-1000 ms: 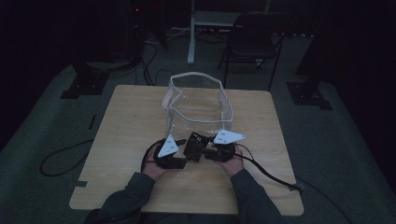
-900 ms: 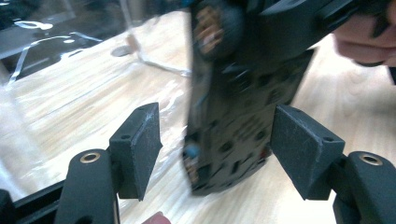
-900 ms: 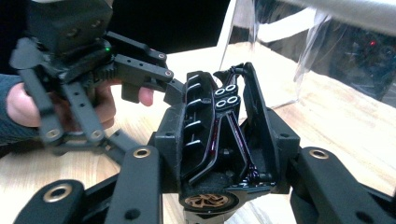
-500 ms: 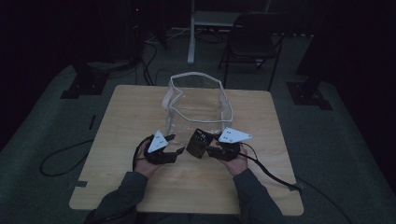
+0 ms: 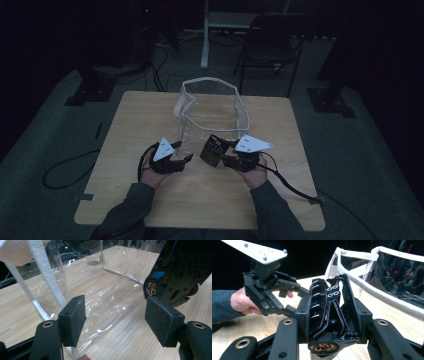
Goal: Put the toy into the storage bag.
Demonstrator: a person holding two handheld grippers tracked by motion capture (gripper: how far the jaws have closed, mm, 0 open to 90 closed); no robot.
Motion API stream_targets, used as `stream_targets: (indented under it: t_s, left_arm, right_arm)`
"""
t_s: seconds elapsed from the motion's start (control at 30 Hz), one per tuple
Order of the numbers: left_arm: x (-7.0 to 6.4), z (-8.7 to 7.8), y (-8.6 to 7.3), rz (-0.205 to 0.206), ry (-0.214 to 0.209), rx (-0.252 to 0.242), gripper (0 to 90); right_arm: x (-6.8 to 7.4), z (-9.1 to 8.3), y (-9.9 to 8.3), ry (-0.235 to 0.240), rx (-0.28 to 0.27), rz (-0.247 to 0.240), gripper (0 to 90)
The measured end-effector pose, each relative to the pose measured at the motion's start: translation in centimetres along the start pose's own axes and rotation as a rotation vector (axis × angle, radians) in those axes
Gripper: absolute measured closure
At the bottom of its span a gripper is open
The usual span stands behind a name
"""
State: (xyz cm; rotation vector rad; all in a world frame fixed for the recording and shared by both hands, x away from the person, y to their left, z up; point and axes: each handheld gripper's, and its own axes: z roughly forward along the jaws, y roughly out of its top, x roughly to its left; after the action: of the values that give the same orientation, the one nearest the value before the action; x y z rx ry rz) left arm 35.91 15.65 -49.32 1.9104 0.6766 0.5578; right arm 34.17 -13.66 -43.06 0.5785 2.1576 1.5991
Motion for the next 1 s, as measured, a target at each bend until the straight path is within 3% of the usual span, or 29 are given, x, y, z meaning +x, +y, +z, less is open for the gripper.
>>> stream_targets:
  t_s: [0.37, 1.0]
  left_arm:
    - [0.5, -0.3, 0.0, -0.010, 0.016, -0.004, 33.4]
    - [0.8, -0.4, -0.1, -0.015, 0.023, -0.002, 33.4]
  right_arm:
    - [0.0, -1.1, 1.3, 0.034, -0.042, -0.006, 58.6]
    - [-2.6, -4.0, 5.9, 0.056, -0.122, -0.053, 58.6]
